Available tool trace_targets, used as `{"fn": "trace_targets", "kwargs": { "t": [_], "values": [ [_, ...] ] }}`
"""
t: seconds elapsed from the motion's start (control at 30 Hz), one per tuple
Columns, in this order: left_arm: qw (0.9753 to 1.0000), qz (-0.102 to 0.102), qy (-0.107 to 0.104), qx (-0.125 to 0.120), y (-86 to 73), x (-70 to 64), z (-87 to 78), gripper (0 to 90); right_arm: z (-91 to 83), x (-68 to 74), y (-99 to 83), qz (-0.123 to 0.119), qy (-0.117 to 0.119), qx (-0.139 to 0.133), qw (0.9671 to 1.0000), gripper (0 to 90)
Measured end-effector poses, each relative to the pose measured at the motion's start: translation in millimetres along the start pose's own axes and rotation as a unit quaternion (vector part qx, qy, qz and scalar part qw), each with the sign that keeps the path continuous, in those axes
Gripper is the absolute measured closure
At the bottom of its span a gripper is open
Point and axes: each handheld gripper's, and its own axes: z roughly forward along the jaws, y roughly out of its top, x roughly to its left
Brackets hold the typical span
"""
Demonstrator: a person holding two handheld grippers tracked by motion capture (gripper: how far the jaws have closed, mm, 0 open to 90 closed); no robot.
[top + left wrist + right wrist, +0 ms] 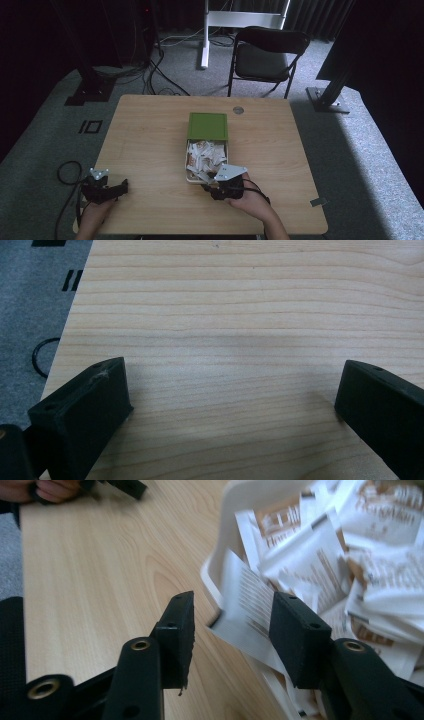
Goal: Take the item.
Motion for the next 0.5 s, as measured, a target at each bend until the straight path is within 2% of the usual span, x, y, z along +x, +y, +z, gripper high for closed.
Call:
{"fn": "trace_targets", "kwargs": {
  "t": [0.33,0.5],
  "values": [
    [1.0,0.0,0.0,0.0,0.0,0.0,0.1,1.6,3.9,-6.2,2.1,0.034,-0.014,0.009,0.9993,60.4],
    [1.0,0.0,0.0,0.0,0.0,0.0,0.0,1.6,5.5,-7.6,2.1,0.039,-0.028,0.009,0.9988,66.6]
  ]
}}
